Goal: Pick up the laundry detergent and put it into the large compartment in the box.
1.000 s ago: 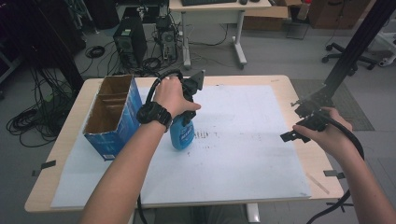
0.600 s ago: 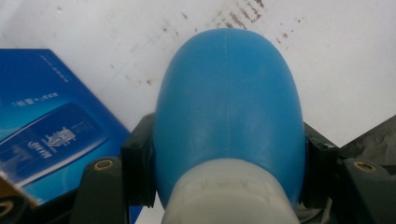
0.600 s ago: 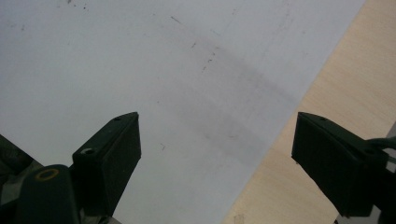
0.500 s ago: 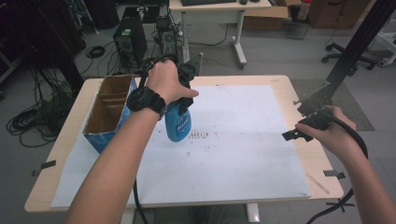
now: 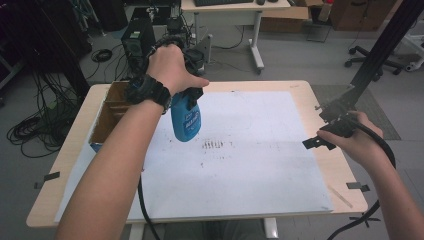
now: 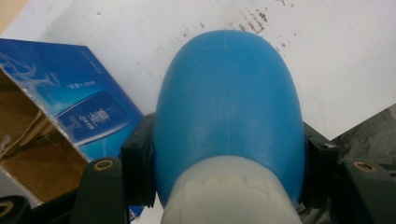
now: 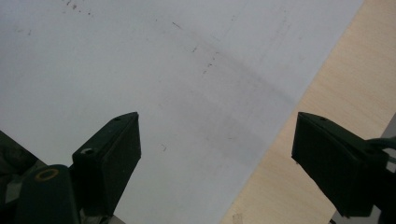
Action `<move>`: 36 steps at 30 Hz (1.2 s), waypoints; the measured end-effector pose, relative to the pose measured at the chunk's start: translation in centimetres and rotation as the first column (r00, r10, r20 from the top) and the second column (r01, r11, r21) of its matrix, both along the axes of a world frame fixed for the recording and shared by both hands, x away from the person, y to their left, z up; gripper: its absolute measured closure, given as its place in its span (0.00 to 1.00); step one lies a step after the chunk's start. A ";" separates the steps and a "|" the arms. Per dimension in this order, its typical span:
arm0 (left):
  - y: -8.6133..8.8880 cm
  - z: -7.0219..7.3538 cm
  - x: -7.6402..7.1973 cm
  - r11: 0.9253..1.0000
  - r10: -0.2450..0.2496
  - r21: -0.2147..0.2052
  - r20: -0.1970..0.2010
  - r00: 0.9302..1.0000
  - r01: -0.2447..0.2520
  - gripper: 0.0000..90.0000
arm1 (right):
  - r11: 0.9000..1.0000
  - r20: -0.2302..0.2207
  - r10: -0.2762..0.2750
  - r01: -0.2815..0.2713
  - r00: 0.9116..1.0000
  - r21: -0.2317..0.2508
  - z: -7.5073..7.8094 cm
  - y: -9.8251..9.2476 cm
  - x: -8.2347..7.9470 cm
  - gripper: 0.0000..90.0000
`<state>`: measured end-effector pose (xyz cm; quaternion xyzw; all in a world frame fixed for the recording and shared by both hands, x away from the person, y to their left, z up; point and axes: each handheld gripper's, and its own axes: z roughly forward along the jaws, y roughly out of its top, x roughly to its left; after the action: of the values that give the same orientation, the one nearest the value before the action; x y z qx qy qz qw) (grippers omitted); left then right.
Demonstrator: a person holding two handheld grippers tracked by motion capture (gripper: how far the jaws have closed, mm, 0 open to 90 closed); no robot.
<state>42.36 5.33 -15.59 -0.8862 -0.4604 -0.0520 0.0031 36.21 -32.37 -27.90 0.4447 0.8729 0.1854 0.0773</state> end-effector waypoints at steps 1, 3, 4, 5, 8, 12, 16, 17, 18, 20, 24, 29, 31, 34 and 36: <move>0.0 0.0 0.0 1.000 0.000 0.000 0.000 1.000 0.000 0.42 | 1.000 0.000 0.000 0.000 1.000 0.000 0.0 0.0 0.0 0.18; 0.1 0.8 0.0 1.000 0.004 -0.003 0.004 1.000 -0.004 0.42 | 1.000 0.001 -0.001 0.001 1.000 0.002 0.1 -0.1 0.0 0.17; 0.1 1.1 0.0 1.000 0.008 -0.006 0.008 1.000 -0.008 0.42 | 1.000 0.001 -0.002 0.002 1.000 0.001 0.1 -0.2 0.0 0.17; 0.1 1.1 0.0 1.000 0.008 -0.006 0.008 1.000 -0.008 0.42 | 1.000 0.001 -0.002 0.002 1.000 0.001 0.1 -0.2 0.0 0.17; 0.2 2.2 0.1 1.000 0.020 -0.015 0.016 1.000 -0.019 0.42 | 1.000 0.003 -0.004 0.004 1.000 0.003 0.1 -0.4 0.0 0.17; 0.3 3.4 0.1 0.999 0.034 -0.017 0.025 0.999 -0.033 0.42 | 1.000 0.004 -0.006 0.005 1.000 0.007 0.2 -0.5 0.0 0.17; 0.4 4.7 0.3 0.998 0.054 -0.025 0.032 0.998 -0.053 0.42 | 1.000 0.005 -0.005 0.005 1.000 0.009 0.3 -0.6 0.0 0.17; 0.4 4.7 0.3 0.998 0.054 -0.025 0.032 0.998 -0.053 0.42 | 1.000 0.005 -0.006 0.006 1.000 0.009 0.3 -0.6 0.1 0.17; 0.5 5.2 0.3 0.998 0.061 -0.027 0.035 0.998 -0.060 0.42 | 1.000 0.005 -0.006 0.006 1.000 0.009 0.4 -0.7 0.1 0.17; 0.6 5.5 0.3 0.997 0.072 -0.028 0.044 0.996 -0.071 0.42 | 1.000 0.007 -0.007 0.007 1.000 0.011 0.4 -0.7 0.1 0.17; 0.9 6.0 0.4 0.995 0.097 -0.026 0.052 0.994 -0.095 0.42 | 1.000 0.004 -0.010 0.010 1.000 0.010 0.4 -0.8 0.1 0.17; 1.6 6.4 0.4 0.991 0.130 -0.035 0.053 0.990 -0.128 0.42 | 1.000 0.007 -0.008 0.008 1.000 0.007 0.5 -0.8 0.2 0.17; 2.0 6.5 0.5 0.989 0.143 -0.036 0.053 0.988 -0.141 0.42 | 1.000 0.008 -0.006 0.006 1.000 0.007 0.6 -0.8 0.3 0.17; 2.5 6.6 0.5 0.987 0.158 -0.041 0.055 0.986 -0.156 0.42 | 1.000 0.008 -0.008 0.008 1.000 0.008 0.7 -0.7 0.3 0.17; 3.2 6.7 0.6 0.984 0.175 -0.041 0.058 0.983 -0.173 0.42 | 1.000 0.008 -0.008 0.007 1.000 0.008 0.7 -0.7 0.3 0.17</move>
<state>42.92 8.50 -8.93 -0.8404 -0.5369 -0.0704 -0.0226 36.49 -33.08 -27.19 0.4475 0.8701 0.1904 0.0799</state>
